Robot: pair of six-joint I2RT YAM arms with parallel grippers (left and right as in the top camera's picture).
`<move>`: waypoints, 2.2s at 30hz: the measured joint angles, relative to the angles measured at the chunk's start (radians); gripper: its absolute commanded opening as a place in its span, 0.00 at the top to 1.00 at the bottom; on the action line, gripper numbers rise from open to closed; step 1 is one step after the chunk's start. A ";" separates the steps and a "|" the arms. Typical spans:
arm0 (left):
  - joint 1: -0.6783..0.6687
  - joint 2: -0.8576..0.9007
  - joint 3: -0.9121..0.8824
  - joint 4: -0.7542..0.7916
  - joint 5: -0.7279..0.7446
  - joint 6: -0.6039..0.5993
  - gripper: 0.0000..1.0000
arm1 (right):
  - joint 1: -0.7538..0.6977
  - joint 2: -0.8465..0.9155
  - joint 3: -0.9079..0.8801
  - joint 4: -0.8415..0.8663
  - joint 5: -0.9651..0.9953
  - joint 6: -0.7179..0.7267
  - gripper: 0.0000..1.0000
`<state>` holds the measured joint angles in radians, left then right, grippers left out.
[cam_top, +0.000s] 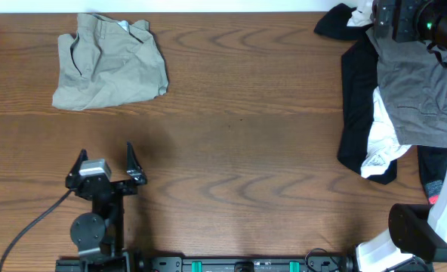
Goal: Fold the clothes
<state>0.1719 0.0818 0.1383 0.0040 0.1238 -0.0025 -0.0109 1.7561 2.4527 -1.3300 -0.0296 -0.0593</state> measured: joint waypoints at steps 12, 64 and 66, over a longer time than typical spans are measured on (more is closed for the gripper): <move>-0.022 -0.069 -0.092 -0.089 -0.005 0.011 0.02 | 0.000 0.000 0.000 -0.001 0.000 0.000 0.01; -0.037 -0.071 -0.087 -0.102 -0.026 0.011 0.02 | 0.000 -0.078 -0.252 0.306 -0.109 -0.011 0.01; -0.037 -0.071 -0.087 -0.102 -0.026 0.011 0.02 | 0.003 -0.141 -0.409 0.478 -0.145 -0.014 0.01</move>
<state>0.1352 0.0109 0.0509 -0.0982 0.0975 0.0090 -0.0082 1.6150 2.0434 -0.8520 -0.1741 -0.0734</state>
